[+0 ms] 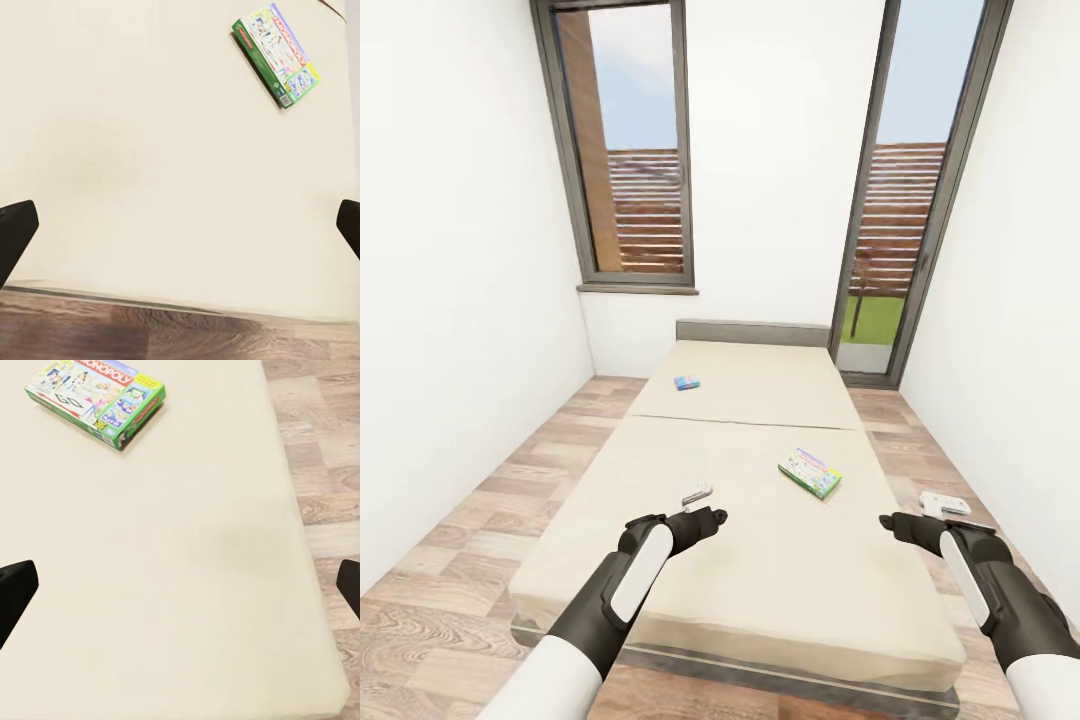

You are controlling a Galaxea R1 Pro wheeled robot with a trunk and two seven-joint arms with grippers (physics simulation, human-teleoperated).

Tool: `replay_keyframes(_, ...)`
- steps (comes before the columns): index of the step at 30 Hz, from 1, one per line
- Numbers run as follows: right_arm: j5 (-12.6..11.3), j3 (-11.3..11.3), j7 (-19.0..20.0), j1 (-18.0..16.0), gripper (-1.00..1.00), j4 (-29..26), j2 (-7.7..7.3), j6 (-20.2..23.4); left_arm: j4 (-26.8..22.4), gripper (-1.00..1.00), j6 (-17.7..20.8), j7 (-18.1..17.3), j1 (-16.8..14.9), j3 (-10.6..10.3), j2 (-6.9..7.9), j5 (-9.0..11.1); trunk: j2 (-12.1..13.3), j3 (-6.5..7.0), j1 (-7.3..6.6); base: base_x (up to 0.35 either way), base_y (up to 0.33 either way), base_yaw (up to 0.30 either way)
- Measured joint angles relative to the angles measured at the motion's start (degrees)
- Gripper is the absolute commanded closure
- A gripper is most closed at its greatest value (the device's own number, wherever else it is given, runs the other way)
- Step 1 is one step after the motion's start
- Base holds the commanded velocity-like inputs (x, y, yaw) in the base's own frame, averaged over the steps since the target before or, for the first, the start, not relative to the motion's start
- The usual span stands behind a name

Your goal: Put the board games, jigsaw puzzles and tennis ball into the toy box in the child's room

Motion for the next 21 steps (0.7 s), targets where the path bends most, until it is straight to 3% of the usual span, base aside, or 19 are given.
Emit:
replay_keyframes(10,-0.02,-0.51,-0.01,-0.38,-1.00,0.59,-0.32,2.41,0.01,-1.00,-0.07,0.00,0.28,0.03,0.06,-0.05,0.00,0.00,-0.01,0.041,0.000,0.000)
replay_keyframes(21,-0.28,-1.55,-0.14,-0.14,-1.00,-0.16,-0.10,3.58,0.02,-1.00,-0.36,-0.01,0.41,-0.24,0.06,-0.12,0.00,0.00,-0.02,0.207,0.000,-0.039)
